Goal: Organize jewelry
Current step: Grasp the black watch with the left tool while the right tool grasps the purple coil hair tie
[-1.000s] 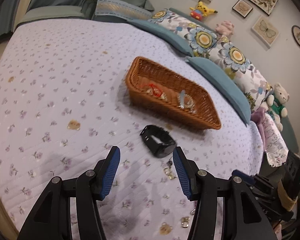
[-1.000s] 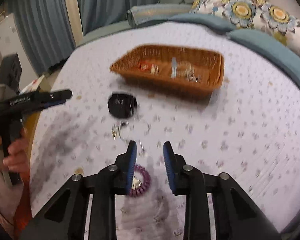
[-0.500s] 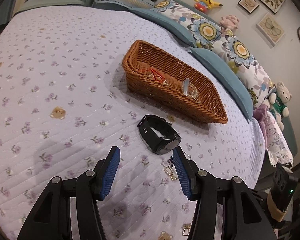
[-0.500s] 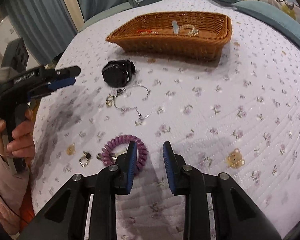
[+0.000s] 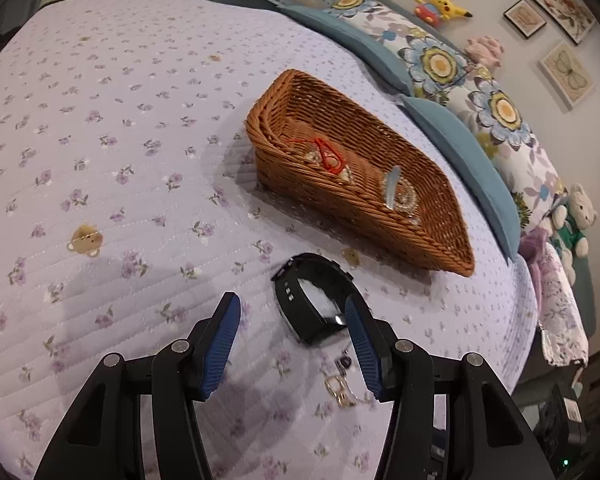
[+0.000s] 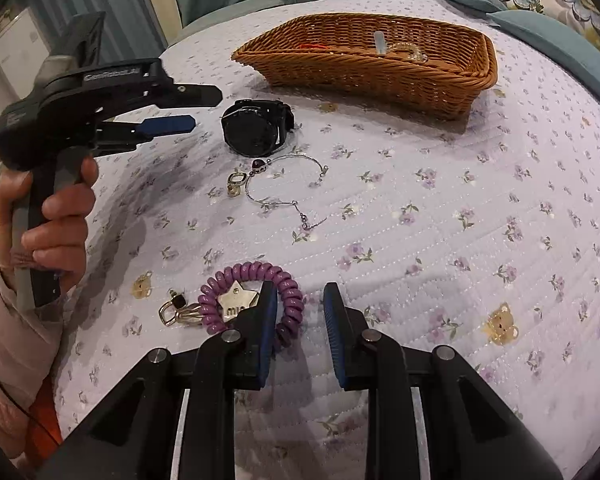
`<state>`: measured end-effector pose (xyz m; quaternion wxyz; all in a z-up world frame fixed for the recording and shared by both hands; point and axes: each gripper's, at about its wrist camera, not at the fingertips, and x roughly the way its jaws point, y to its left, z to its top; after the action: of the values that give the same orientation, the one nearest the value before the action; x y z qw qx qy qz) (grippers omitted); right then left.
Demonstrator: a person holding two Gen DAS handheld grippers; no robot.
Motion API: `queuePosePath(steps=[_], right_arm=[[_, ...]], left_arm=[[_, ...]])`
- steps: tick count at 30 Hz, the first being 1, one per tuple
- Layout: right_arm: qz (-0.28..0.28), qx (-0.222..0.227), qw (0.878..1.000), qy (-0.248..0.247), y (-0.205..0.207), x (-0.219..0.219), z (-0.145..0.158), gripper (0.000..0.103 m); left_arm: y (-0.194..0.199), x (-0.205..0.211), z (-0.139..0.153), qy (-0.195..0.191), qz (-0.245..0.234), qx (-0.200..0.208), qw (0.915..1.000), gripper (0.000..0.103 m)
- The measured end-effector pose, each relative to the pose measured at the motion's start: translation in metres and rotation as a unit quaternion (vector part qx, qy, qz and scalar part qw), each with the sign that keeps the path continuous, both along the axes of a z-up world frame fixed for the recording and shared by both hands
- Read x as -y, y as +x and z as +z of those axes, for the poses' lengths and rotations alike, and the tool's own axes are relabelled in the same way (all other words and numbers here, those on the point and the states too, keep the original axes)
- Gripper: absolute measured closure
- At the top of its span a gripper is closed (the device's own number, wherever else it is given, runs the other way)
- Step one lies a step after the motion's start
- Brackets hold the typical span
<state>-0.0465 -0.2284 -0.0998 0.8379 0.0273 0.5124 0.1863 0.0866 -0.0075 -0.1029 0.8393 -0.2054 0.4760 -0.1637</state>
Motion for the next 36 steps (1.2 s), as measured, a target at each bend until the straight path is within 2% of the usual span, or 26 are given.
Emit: queuePosePath(steps=[7, 9, 11, 12, 13, 16, 17, 22, 30, 36], right_arm=[[0.002, 0.004, 1.0, -0.008, 0.006, -0.007, 0.0, 0.075], [0.002, 0.003, 1.0, -0.007, 0.007, -0.007, -0.001, 0.075], [0.003, 0.004, 1.0, -0.008, 0.006, -0.008, -0.001, 0.077], [0.004, 0.005, 1.0, -0.008, 0.005, -0.008, 0.0, 0.078], [0.005, 0.007, 1.0, -0.008, 0.004, -0.008, 0.0, 0.08], [0.008, 0.01, 1.0, -0.019, 0.005, -0.01, -0.001, 0.082], [0.009, 0.01, 1.0, -0.02, 0.005, -0.011, -0.001, 0.088], [0.009, 0.024, 0.999, -0.023, 0.001, -0.011, 0.002, 0.09], [-0.008, 0.036, 0.999, 0.027, -0.002, 0.003, 0.013, 0.09], [-0.011, 0.043, 0.999, 0.031, -0.003, 0.003, 0.017, 0.09]], left_arm=[[0.025, 0.011, -0.016, 0.024, -0.008, -0.031, 0.9992, 0.047], [0.027, 0.017, -0.017, 0.036, -0.014, -0.029, 0.9988, 0.047], [0.028, 0.022, -0.016, 0.053, -0.02, -0.024, 0.9981, 0.061], [0.029, 0.025, -0.016, 0.058, -0.027, -0.023, 0.9977, 0.074], [0.03, 0.027, -0.017, 0.057, -0.032, -0.026, 0.9975, 0.081], [0.033, 0.03, -0.021, 0.062, -0.037, -0.028, 0.997, 0.083], [0.032, 0.031, -0.021, 0.063, -0.038, -0.026, 0.9969, 0.083], [0.028, 0.035, -0.021, 0.082, -0.04, -0.019, 0.9957, 0.097], [0.021, 0.032, -0.018, 0.057, -0.048, -0.014, 0.9971, 0.098], [0.018, 0.029, -0.016, 0.046, -0.049, -0.016, 0.9976, 0.098]])
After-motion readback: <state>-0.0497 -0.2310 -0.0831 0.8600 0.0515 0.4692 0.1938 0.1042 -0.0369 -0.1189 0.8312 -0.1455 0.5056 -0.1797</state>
